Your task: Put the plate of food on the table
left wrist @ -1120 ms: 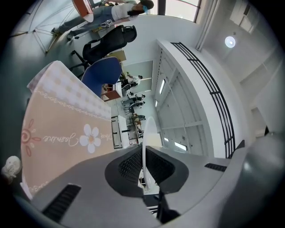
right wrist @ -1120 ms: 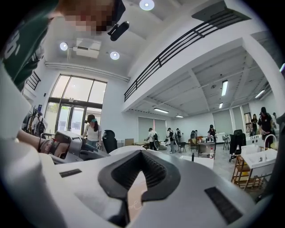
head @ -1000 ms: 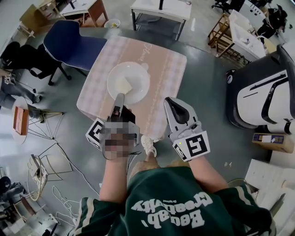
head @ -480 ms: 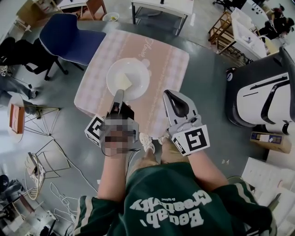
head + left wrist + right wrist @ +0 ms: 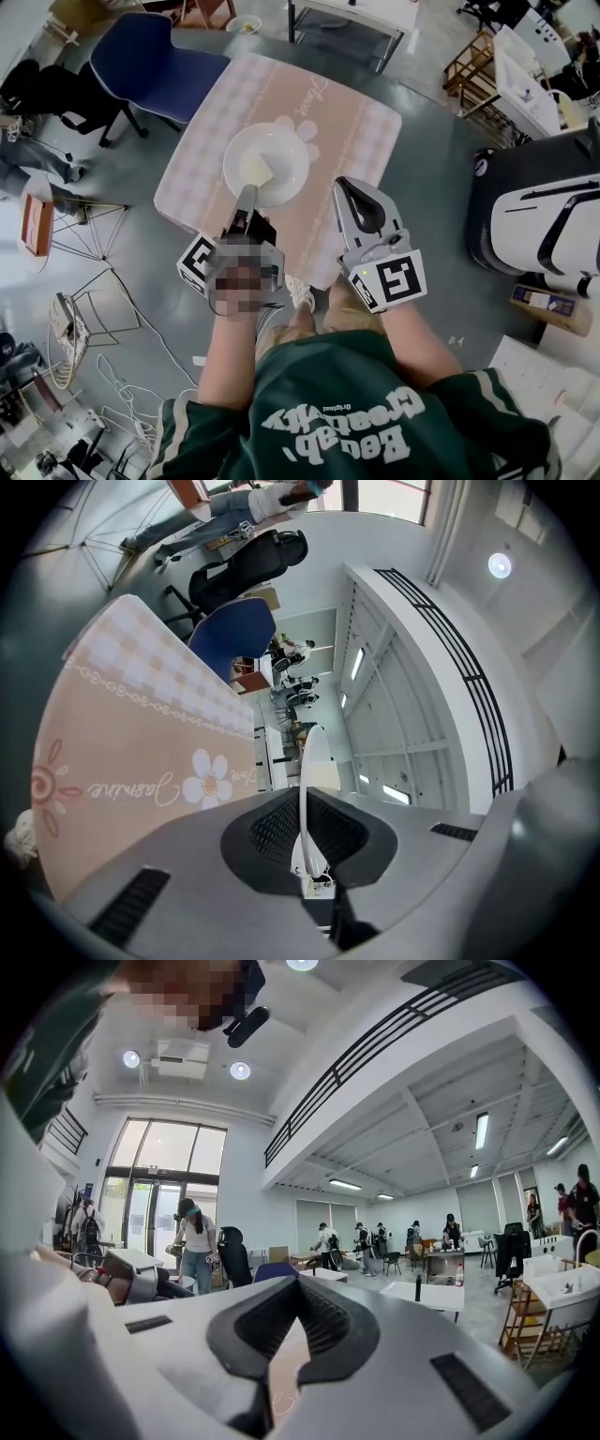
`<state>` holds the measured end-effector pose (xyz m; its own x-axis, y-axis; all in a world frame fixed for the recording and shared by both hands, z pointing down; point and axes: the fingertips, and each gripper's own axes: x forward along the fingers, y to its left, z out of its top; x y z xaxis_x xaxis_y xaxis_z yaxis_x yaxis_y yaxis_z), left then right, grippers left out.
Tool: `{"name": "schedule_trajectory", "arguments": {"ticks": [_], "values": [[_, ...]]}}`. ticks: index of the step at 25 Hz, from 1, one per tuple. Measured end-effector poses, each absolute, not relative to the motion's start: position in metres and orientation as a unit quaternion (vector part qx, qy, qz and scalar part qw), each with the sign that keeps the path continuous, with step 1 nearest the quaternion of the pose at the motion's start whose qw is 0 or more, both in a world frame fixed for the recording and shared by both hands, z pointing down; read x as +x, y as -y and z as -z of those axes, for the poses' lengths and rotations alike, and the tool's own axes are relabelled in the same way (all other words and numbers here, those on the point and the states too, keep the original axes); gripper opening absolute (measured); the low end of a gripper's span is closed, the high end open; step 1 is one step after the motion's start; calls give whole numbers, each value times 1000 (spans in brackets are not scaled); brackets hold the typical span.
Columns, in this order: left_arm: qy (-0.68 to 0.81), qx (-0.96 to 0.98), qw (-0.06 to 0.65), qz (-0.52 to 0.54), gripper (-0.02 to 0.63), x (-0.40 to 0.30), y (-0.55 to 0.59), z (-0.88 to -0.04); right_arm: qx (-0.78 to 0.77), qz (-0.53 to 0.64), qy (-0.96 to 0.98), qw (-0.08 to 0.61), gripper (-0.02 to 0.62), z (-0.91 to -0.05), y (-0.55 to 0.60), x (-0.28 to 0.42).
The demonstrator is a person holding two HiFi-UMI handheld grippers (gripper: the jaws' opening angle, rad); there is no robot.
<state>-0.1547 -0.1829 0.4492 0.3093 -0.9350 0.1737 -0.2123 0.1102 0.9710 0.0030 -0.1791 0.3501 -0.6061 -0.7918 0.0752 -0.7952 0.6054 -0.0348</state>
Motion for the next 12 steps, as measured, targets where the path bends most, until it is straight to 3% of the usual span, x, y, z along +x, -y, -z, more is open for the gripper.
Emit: {"name": "schedule_trajectory", "arguments": {"ticks": [12], "values": [[526,553,568,307,21,-149,227,-499,411,-70,908,44,14,-390,237,3]]}}
